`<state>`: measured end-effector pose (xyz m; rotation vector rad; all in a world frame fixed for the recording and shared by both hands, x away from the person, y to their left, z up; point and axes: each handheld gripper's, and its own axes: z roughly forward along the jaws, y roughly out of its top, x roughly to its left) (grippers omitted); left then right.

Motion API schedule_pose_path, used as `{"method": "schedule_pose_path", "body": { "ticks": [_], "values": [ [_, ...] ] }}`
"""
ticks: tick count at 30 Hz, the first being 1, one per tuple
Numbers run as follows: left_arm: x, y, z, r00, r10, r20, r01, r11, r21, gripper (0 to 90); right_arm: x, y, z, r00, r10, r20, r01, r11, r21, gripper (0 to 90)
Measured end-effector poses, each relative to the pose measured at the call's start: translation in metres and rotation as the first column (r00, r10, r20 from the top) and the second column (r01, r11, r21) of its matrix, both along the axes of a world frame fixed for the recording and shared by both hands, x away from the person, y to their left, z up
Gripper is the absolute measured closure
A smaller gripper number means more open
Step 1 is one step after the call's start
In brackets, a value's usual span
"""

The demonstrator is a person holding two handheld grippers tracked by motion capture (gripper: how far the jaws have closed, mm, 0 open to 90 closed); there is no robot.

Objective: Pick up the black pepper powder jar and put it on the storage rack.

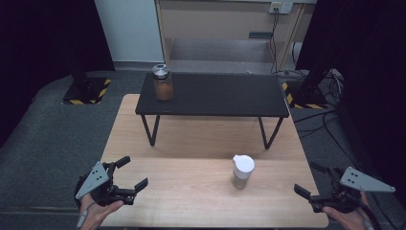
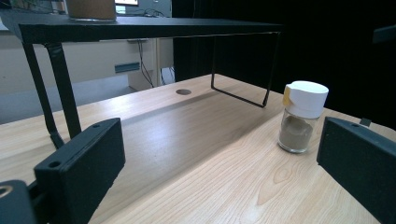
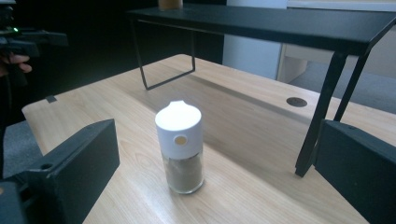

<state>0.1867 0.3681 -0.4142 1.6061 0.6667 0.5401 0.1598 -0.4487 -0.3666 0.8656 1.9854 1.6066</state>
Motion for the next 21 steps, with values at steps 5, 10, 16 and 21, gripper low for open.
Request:
{"method": "schedule_pose_path", "body": {
  "ticks": [5, 10, 16, 21],
  "values": [
    [0.000, -0.001, 0.001, 1.0000, 0.004, -0.007, -0.004, 1.0000, 0.006, 0.0, 0.005, -0.008, 0.022, 0.9996, 0.024, -0.018, -0.024, 0.9996, -0.015, 1.0],
    [-0.001, -0.002, 0.001, 1.0000, 0.005, -0.005, -0.005, 0.9999, 0.015, 0.0, 0.009, -0.011, 0.041, 0.9989, 0.043, -0.016, -0.043, 0.9988, -0.021, 1.2],
    [-0.001, -0.002, 0.001, 1.0000, 0.006, -0.005, -0.006, 0.9999, 0.015, 0.0, 0.019, -0.007, 0.061, 0.9970, 0.072, -0.029, -0.074, 0.9957, -0.056, 1.5],
    [-0.002, -0.002, 0.001, 1.0000, 0.007, -0.004, -0.007, 0.9999, 0.015, 0.0, 0.030, 0.003, 0.073, 0.9943, 0.097, -0.044, -0.101, 0.9912, -0.085, 2.0]
  ]
}}
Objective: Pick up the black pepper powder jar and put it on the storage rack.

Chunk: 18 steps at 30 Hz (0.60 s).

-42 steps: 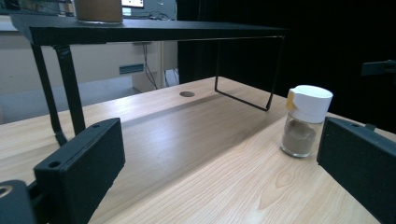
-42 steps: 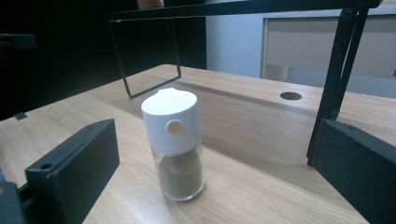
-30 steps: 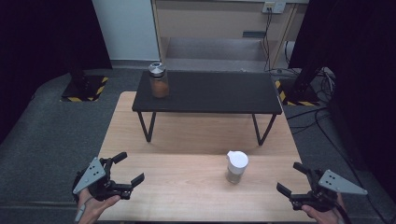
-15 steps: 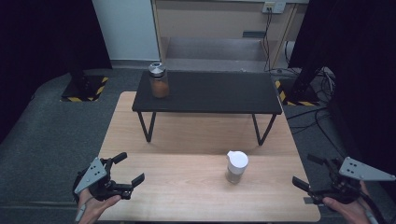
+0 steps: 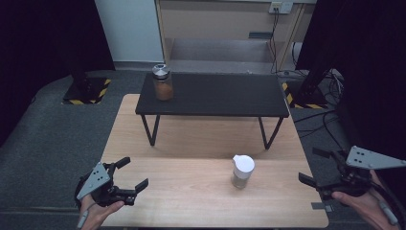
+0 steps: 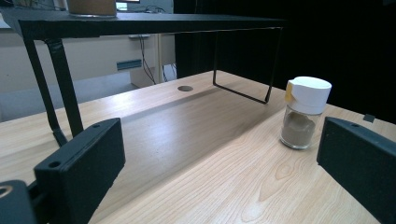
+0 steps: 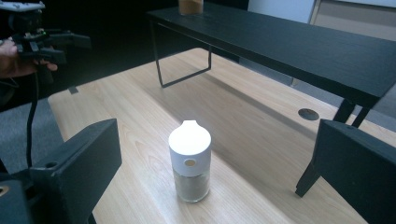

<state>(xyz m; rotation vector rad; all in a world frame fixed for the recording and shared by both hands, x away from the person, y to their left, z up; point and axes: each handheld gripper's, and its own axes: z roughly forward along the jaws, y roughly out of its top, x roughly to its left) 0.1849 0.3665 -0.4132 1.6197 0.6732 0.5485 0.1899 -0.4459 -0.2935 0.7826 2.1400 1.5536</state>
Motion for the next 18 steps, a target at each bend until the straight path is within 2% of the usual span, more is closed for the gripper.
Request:
{"method": "schedule_pose_path", "body": {
  "ticks": [7, 18],
  "values": [
    [-0.001, 0.000, 0.000, 1.0000, 0.002, 0.001, -0.002, 1.0000, 0.001, 0.0, 0.018, 0.018, 0.009, 0.9990, 0.036, -0.027, -0.038, 0.9982, -0.047, 2.5],
    [-0.002, 0.000, 0.000, 1.0000, 0.003, 0.002, -0.003, 1.0000, 0.003, 0.0, 0.045, 0.048, 0.008, 0.9938, 0.070, -0.086, -0.078, 0.9925, -0.094, 3.6]
  ]
}}
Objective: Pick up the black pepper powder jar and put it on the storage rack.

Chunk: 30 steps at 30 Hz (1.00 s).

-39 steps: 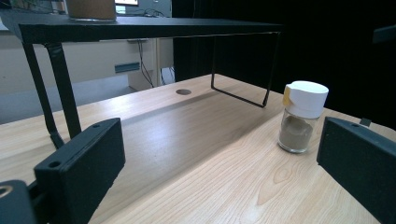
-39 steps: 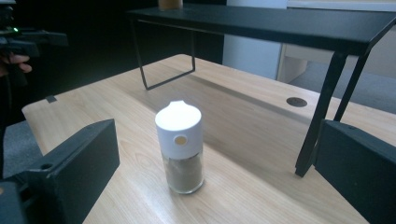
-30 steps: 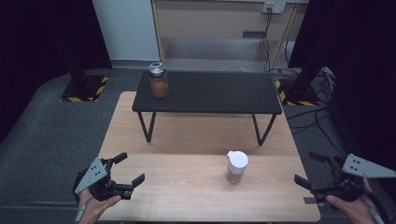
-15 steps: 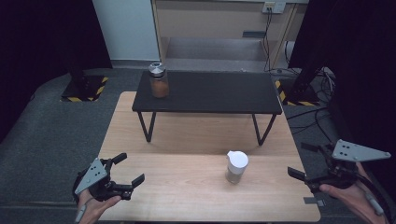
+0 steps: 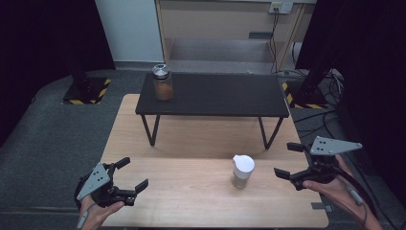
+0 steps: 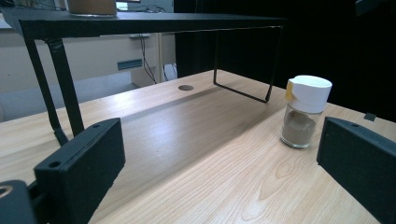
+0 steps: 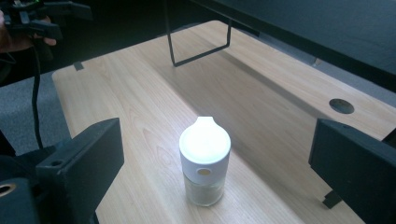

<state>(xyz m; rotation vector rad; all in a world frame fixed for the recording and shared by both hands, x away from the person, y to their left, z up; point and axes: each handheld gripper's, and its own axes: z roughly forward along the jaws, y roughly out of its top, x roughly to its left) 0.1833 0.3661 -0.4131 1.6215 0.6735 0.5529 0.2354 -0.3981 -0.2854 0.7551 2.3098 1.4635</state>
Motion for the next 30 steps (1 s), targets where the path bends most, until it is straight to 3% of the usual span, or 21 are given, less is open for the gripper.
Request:
{"method": "schedule_pose_path", "body": {
  "ticks": [8, 15, 30],
  "values": [
    [-0.001, 0.000, 0.000, 1.0000, 0.000, 0.002, 0.000, 1.0000, 0.006, 0.0, 0.015, 0.024, -0.006, 0.9994, -0.001, -0.036, -0.001, 0.9983, -0.059, 3.6],
    [-0.002, 0.000, 0.001, 1.0000, 0.001, 0.003, -0.001, 0.9999, 0.011, 0.0, 0.028, 0.048, -0.021, 0.9983, 0.001, -0.058, -0.007, 0.9936, -0.112, 4.2],
    [-0.002, -0.001, 0.001, 1.0000, -0.001, 0.007, 0.001, 0.9997, 0.023, 0.0, 0.050, 0.082, -0.045, 0.9948, 0.007, -0.102, -0.023, 0.9881, -0.152, 5.4]
  ]
}}
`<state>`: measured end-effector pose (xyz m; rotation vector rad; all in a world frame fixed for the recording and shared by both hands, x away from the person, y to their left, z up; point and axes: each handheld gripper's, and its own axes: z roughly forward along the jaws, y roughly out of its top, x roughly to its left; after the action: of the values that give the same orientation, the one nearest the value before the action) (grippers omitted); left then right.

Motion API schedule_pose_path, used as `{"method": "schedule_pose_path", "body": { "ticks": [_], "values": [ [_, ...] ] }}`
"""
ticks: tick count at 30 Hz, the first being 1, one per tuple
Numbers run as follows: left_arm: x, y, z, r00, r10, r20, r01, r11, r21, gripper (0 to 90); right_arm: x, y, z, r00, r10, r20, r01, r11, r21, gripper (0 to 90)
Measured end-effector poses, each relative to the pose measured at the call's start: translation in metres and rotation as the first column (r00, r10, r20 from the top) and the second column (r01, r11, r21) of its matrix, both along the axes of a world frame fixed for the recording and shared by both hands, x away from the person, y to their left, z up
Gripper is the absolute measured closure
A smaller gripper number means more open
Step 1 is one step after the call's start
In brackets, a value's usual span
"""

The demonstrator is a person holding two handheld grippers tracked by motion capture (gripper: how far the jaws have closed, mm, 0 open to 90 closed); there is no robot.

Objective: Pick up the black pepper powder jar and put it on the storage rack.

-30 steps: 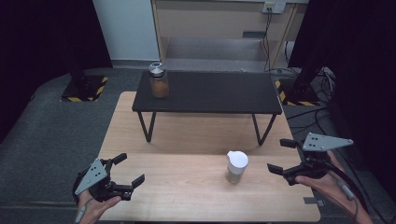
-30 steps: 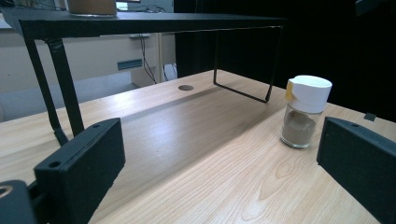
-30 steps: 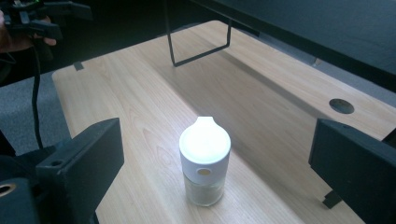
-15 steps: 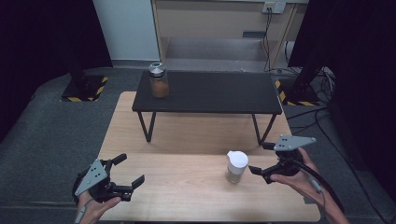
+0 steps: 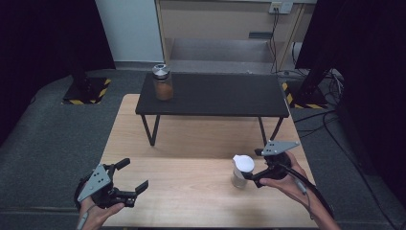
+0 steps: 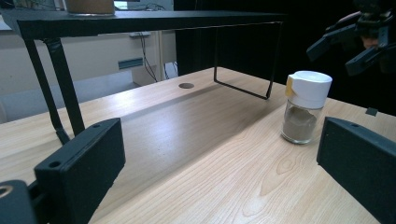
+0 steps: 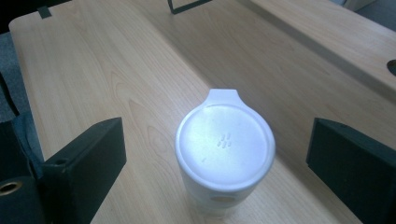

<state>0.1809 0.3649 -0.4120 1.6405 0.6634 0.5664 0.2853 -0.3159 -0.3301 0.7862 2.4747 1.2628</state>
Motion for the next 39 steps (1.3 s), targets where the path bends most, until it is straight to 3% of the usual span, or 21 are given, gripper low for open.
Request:
{"method": "schedule_pose_path", "body": {
  "ticks": [13, 23, 28, 39],
  "values": [
    [0.000, 0.000, 0.000, 1.0000, 0.001, 0.000, -0.001, 1.0000, 0.003, 0.0, 0.010, 0.013, -0.018, 0.9996, -0.013, -0.025, 0.013, 0.9998, -0.015, 7.4],
    [-0.001, 0.000, 0.000, 1.0000, 0.003, 0.000, -0.003, 1.0000, 0.006, 0.0, 0.017, 0.019, -0.035, 0.9991, -0.016, -0.039, 0.015, 0.9997, -0.018, 18.6],
    [-0.001, 0.000, 0.000, 1.0000, 0.003, -0.001, -0.003, 1.0000, 0.007, 0.0, 0.015, 0.021, -0.040, 0.9996, -0.023, -0.014, 0.023, 0.9994, -0.026, 30.5],
    [0.000, 0.000, 0.000, 1.0000, 0.001, -0.003, -0.001, 0.9999, 0.012, 0.0, 0.013, 0.021, -0.040, 0.9998, -0.020, 0.002, 0.020, 0.9992, -0.035, 31.1]
  ]
}}
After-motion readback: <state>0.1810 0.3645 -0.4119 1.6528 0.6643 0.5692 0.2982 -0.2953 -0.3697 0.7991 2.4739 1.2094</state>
